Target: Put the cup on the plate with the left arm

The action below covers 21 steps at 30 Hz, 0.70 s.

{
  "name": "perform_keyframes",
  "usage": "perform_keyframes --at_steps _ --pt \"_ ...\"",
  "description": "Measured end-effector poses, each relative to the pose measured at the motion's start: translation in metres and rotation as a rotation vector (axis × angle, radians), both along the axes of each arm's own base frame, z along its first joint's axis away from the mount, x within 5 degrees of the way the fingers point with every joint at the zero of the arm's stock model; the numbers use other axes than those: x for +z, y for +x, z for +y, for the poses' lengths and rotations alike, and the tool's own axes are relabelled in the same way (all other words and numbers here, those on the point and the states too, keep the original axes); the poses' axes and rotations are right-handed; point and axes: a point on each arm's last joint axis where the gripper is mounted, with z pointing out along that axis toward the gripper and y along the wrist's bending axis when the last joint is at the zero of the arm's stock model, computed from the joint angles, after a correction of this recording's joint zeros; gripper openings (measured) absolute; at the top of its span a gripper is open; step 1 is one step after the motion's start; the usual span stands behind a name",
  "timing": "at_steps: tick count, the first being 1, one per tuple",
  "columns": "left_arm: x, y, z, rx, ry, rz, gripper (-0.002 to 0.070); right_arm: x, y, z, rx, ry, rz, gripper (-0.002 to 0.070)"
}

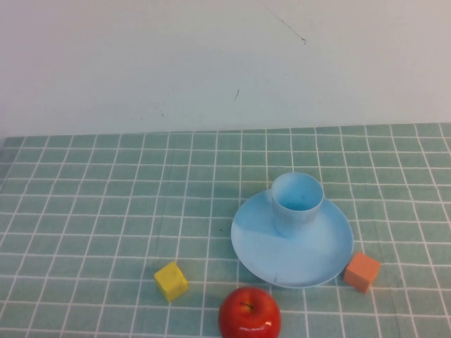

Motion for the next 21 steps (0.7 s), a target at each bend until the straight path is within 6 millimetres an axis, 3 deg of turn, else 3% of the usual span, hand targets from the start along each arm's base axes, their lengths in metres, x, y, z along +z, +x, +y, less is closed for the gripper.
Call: perform_keyframes --at_steps 11,21 --pt "-0.0001 -0.0001 -0.0003 -0.001 -0.008 0.002 0.0 0.0 0.0 0.0 0.0 0.0 0.0 -0.0002" --pt "-0.0003 -0.0001 0.0003 -0.038 0.135 -0.004 0.0 0.0 0.0 0.0 0.0 0.0 0.0 -0.0002"
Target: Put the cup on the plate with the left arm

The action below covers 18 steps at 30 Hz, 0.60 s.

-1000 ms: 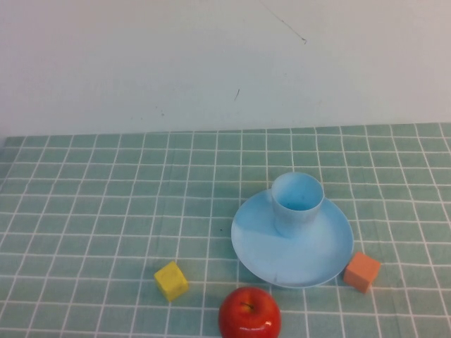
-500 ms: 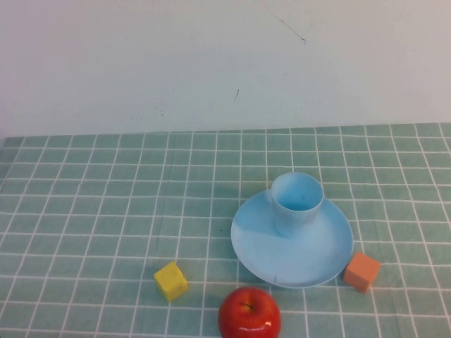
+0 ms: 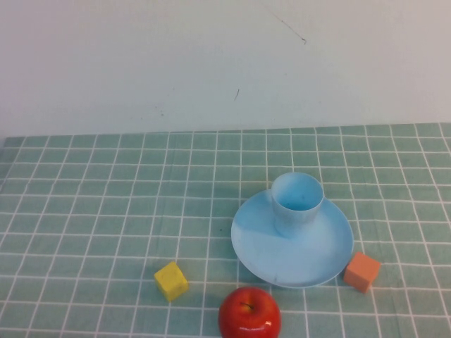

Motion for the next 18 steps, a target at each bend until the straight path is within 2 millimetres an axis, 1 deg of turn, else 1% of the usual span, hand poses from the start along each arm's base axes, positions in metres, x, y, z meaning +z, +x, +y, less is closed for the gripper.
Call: perform_keyframes --at_steps 18 --pt "0.0 0.0 0.0005 -0.001 0.022 -0.001 0.0 0.0 0.0 0.0 0.0 0.0 0.0 -0.0002"
